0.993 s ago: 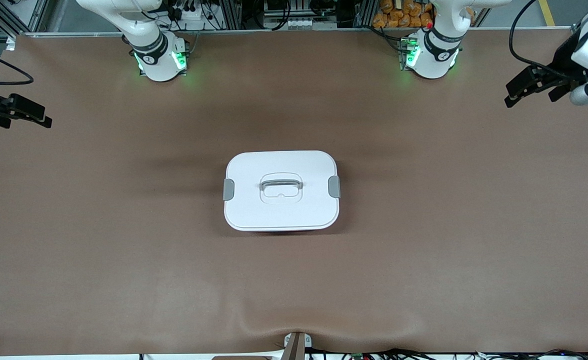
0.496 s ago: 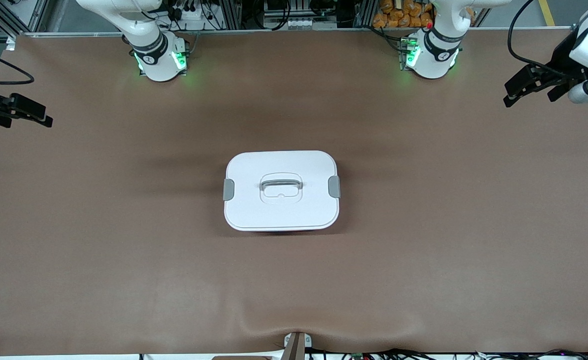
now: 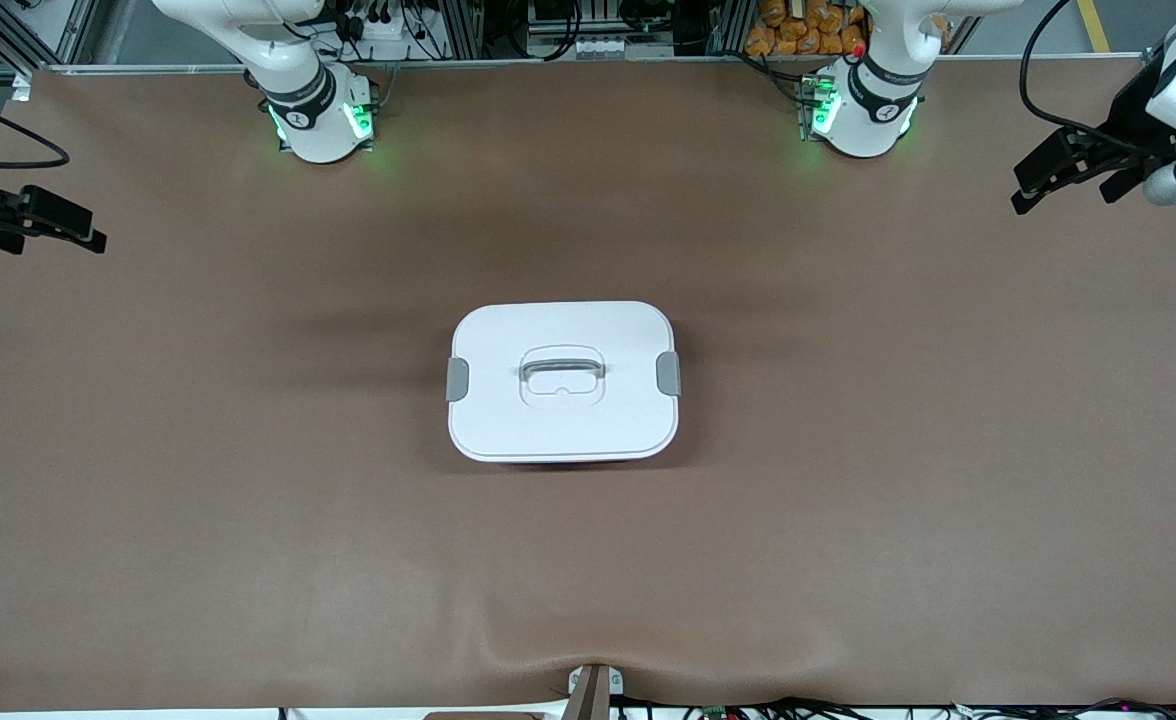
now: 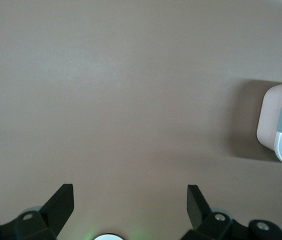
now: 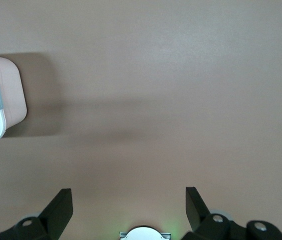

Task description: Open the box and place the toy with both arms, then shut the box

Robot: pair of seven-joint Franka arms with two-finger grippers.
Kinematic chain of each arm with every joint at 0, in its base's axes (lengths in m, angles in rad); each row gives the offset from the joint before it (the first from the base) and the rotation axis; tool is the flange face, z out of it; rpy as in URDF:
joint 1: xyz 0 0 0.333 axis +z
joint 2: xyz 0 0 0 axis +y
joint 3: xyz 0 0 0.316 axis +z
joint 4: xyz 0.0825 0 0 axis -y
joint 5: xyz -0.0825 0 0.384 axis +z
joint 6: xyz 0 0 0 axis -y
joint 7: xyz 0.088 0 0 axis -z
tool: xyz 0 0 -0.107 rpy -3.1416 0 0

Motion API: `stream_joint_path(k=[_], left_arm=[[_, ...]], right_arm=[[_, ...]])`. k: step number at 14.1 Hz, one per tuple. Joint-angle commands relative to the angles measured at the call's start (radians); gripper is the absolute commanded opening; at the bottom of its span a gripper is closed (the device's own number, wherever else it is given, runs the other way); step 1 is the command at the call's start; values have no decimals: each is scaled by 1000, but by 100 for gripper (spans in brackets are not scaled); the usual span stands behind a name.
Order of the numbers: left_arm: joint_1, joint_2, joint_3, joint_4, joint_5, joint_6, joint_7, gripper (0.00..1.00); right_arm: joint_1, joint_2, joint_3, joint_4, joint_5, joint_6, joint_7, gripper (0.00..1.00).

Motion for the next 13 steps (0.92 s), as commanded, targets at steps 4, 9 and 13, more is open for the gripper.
stream_joint_path(k=[4, 9, 13], left_arm=[[3, 17, -1, 34, 14, -4, 22, 100], [4, 19, 2, 41, 14, -5, 22, 100], [4, 17, 1, 41, 14, -10, 22, 100]], right_arm=[[-5, -7, 3, 10, -2, -26, -3, 100], [4, 0, 3, 10, -2, -14, -2, 100], [9, 1, 5, -2, -2, -17, 1, 100]])
